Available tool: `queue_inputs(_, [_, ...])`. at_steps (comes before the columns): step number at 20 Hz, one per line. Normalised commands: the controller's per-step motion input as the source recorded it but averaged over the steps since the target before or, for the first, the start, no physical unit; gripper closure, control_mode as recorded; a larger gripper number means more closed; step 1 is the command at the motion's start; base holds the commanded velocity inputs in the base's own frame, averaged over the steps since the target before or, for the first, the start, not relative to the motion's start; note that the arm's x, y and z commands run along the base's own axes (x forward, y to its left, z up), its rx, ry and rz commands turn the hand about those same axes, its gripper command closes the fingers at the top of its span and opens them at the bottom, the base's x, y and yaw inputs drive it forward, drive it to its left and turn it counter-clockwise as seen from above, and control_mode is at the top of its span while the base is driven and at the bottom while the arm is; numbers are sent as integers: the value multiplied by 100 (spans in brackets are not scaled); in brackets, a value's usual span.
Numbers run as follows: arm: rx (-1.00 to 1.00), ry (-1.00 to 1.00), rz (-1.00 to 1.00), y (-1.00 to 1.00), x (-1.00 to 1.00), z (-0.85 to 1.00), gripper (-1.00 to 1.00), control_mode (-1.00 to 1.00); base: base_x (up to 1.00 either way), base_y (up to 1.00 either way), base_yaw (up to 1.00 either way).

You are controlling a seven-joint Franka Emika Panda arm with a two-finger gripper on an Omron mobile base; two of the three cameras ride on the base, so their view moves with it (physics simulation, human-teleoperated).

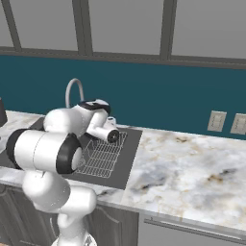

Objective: Turn on the sink faucet. Then move the lemon wedge from the counter to the sink. Turn off the sink. Move the vegetable from the sink to the pot next to the stove. Finally move the pot to the rear center burner.

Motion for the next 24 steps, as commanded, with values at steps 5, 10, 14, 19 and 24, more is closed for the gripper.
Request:
queue_inputs(5, [0, -6, 17, 0, 46, 0, -100, -100, 0, 0, 0])
queue_inputs(10, [0, -1, 12, 1, 49, 0, -100, -100, 0, 0, 0])
queue_inputs(14, [0, 0, 8, 2, 35, -2, -100, -100, 0, 0, 0])
queue_inputs(19, [0, 0, 5, 8, 24, -16, -100, -100, 0, 0, 0])
queue_inputs(24, [0, 0, 3, 22, 23, -20, -100, -100, 0, 0, 0])
